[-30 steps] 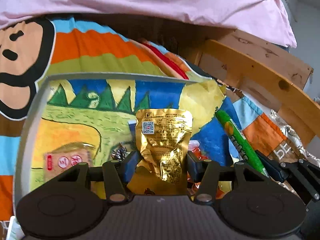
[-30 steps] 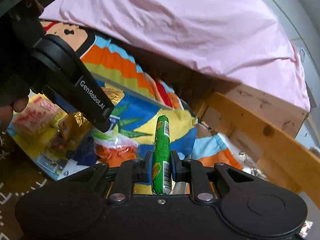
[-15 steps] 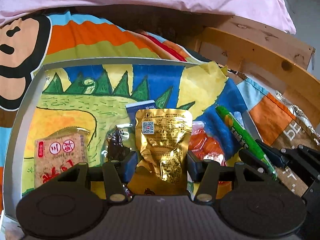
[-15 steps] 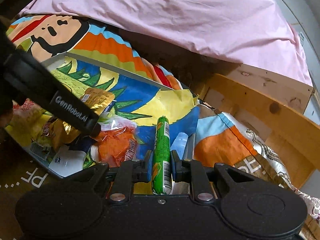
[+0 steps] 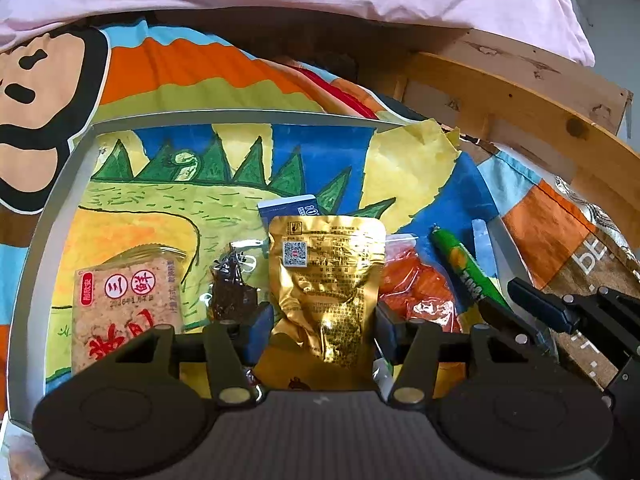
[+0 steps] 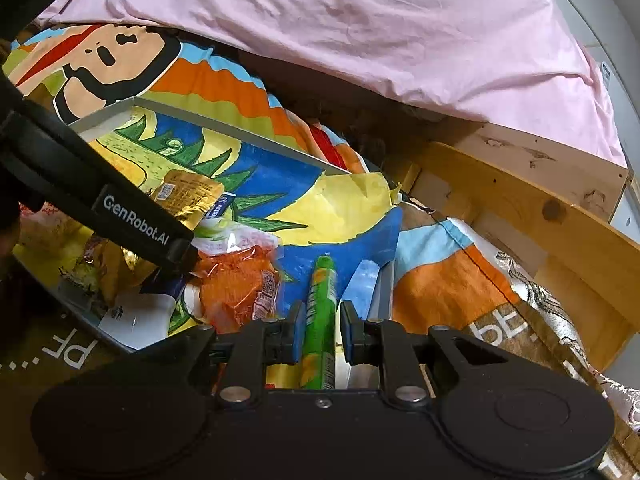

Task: Organize snacks
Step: 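Lower both held snacks into the tray and open both tools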

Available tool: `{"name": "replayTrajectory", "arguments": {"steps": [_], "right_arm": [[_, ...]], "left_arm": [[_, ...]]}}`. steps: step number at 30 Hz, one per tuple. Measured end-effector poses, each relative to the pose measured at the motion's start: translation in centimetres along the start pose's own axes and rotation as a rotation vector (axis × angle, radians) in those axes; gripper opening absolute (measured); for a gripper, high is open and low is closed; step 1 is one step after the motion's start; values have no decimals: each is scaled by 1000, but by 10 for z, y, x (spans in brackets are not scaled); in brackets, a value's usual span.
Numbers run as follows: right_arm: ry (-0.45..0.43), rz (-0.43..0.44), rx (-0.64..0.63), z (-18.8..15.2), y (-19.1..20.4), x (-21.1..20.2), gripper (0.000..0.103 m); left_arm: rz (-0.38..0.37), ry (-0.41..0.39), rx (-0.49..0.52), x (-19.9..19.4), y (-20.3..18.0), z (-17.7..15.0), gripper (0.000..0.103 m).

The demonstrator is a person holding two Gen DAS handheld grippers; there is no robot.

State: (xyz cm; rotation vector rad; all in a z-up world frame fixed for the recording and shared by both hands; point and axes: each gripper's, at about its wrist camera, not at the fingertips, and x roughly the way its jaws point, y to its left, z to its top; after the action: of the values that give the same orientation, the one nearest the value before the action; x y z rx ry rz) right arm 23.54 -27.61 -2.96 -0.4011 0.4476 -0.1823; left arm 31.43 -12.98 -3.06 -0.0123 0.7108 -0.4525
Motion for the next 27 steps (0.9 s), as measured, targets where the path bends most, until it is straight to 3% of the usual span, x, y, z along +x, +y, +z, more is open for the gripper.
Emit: {"name": "replayTrajectory", "arguments": {"steps": [4,6,13,15,18,20,27], "right_arm": [[1,2,4,0,0,-3,23],[-5,2,9,0,-1,-6,32],[-23,-1,17,4,-6,-20,46],[-35,-5,21,6,-8,-26,54],[-58,-9,28,9,-11,-37,67],[-72,-11,29,12,-14,-45,71],[-128,-26,44,23,-23,-76,81]], "left_arm": [[0,2,-4,-2,0,-1,60],[1,6,-5,-3,0,-1,61],[-17,30,-60,-11,7,-1,69],[-19,27,-72,-15,8,-2,73],[-18,4,-82,-26,9,-3,77],[-15,-19,-82,-35,8,-4,84],[5,-94,-93,-74,12,-3,90]]}}
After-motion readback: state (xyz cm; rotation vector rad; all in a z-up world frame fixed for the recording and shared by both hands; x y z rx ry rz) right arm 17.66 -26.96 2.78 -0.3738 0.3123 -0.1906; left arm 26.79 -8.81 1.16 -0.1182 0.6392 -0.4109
